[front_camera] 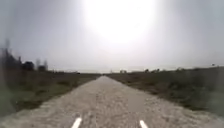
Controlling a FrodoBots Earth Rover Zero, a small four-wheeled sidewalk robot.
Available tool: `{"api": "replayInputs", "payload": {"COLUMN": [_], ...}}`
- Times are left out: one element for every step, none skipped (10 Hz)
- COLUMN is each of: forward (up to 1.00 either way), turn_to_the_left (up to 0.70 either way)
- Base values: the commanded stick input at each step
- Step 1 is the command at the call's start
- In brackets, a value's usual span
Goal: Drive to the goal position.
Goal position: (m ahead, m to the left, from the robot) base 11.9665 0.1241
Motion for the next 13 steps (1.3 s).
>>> {"api": "replayInputs", "payload": {"forward": [0.70, 0.70, 0.70, 0.70, 0.70, 0.70, 0.70, 0.70, 0.70, 0.70, 0.70, 0.70, 0.70], "turn_to_the_left": [0.00, 0.00, 0.00, 0.00, 0.00, 0.00, 0.00, 0.00, 0.00, 0.00, 0.00, 0.00, 0.00]}}
